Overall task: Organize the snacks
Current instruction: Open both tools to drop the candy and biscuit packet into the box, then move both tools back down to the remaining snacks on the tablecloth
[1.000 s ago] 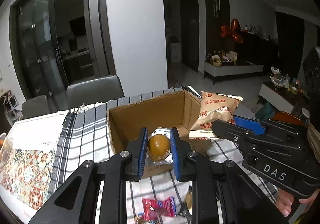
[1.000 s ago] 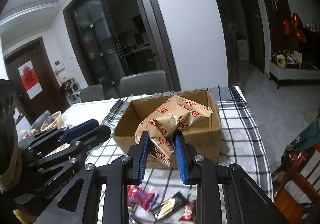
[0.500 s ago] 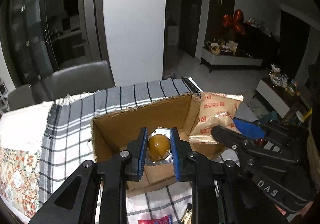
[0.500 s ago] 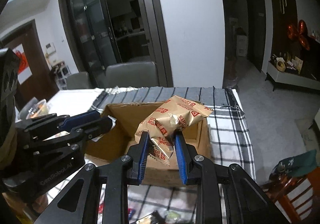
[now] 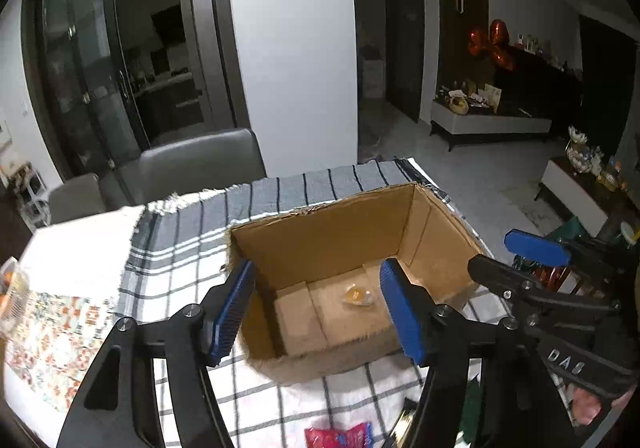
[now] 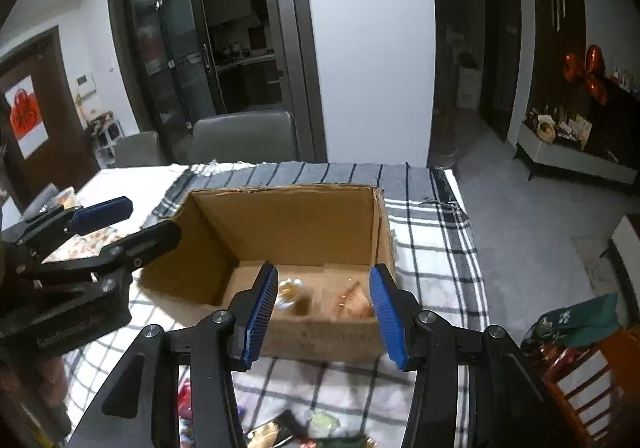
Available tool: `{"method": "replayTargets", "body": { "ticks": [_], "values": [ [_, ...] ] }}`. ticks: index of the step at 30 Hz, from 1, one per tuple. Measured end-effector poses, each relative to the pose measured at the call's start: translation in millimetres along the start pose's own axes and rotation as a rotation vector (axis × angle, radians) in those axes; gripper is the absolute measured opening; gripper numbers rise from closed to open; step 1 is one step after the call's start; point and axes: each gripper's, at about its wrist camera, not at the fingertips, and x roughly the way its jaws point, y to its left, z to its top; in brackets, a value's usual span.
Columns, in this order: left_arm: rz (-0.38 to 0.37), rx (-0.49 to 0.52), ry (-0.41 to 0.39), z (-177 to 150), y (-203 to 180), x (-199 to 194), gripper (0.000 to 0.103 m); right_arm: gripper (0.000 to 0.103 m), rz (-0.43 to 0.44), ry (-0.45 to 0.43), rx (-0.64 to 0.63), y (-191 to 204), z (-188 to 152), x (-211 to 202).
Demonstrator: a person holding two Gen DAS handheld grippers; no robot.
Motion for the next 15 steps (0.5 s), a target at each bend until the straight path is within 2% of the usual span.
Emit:
{"method": "replayTargets", "body": {
  "ticks": [3,6,8,15],
  "values": [
    [0.011,0.016,-0.016,-7,-6,-16,0.070,0.049,0.002,-0.014,0.007,-2,-9,-16],
    [0.053,0.058,-0.048,-16,-13,-33,0.073,0.049,-0.021,-0.028,-0.001,-1,-19,-33],
    [0.055,0.078,-0.054,-22,-18,-44,0.081,0.049,-0.025,-0.016,0.007,-1,-27,-43],
    [0.041,0.114,-0.044,-43,-30,-65,0.084,0.049,-0.021,0.019,-0.017,6,-51,-63]
  ]
}}
